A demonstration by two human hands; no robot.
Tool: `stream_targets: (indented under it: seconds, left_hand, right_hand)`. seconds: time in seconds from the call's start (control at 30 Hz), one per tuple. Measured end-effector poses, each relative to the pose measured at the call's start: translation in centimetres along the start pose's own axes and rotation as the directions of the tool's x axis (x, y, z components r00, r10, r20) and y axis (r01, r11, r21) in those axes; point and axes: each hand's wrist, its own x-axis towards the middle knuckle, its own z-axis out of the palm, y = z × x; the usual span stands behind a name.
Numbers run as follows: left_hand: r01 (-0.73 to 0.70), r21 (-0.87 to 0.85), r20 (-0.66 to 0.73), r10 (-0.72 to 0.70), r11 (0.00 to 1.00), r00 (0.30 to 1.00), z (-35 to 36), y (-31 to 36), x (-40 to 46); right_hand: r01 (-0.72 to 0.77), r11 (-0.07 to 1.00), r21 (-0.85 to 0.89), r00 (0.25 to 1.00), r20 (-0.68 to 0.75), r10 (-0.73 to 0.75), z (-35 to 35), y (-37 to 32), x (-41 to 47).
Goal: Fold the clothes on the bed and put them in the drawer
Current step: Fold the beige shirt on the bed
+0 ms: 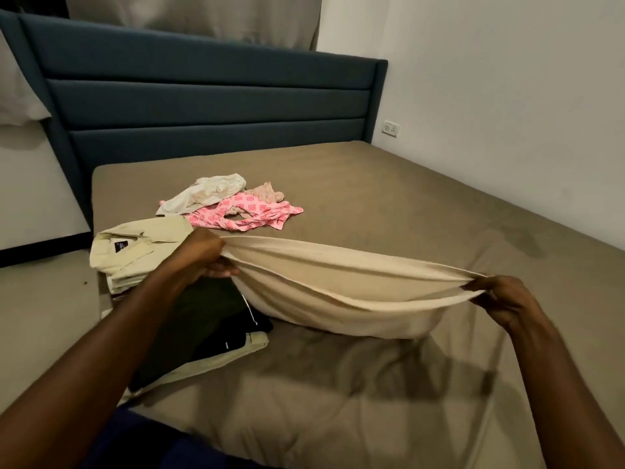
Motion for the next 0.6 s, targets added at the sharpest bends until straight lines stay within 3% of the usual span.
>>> stream_targets:
  seconds: [0.13,0.2,0.27,0.33,0.37,0.43,0.5,0.53,0.57,0.6]
  left_hand:
    - [-0.047,-0.318,-0.034,0.038,0.947,0.999,2.0,1.4,3.3]
    - [-0.084,-0.388,-0.093,0.052,0.918,0.994,2.9,2.5,6.1]
    - [-0.093,-0.433,-0.104,0.053,0.897,0.993,4.0,4.2,9.1]
    - [-0.089,-0.448,-0.068,0.065,0.890,0.996,4.8,6.7,11.6]
    - [-0.085,-0.448,-0.070,0.060,0.890,0.996,5.2,8.1,13.0]
    - [-0.121,-0.485,-0.124,0.069,0.866,0.990,5.7,12.8,16.0]
    - [-0.202,-0.553,-0.195,0.110,0.808,0.975,5.9,18.3,18.5]
    - [-0.238,-0.567,-0.220,0.134,0.789,0.966,6.0,20.7,19.0]
    - [-0.275,-0.589,-0.232,0.166,0.760,0.958,6.2,23.4,19.3]
    - [-0.313,-0.611,-0.261,0.188,0.727,0.947,6.5,25.6,19.1]
  right_hand:
    - [0.073,0.994,-0.086,0.996,0.066,-0.067,1.8,0.7,4.2]
    - [0.124,0.960,-0.250,0.992,0.012,-0.125,2.5,1.2,7.4]
    - [0.207,0.782,-0.588,0.964,-0.012,-0.264,3.7,0.3,10.6]
    - [0.208,0.503,-0.839,0.920,-0.007,-0.393,5.4,-1.8,13.0]
    - [0.212,0.441,-0.872,0.902,0.001,-0.431,6.2,-3.0,14.0]
    - [0.187,0.453,-0.872,0.899,-0.034,-0.436,7.7,-7.0,17.2]
    - [0.162,0.721,-0.673,0.928,-0.143,-0.343,8.4,-11.7,21.2]
    - [0.173,0.884,-0.433,0.944,-0.182,-0.274,8.8,-14.1,22.6]
    - [0.188,0.971,-0.146,0.954,-0.206,-0.216,9.3,-16.6,23.8]
    - [0.203,0.971,0.123,0.961,-0.215,-0.173,9.8,-18.5,24.0]
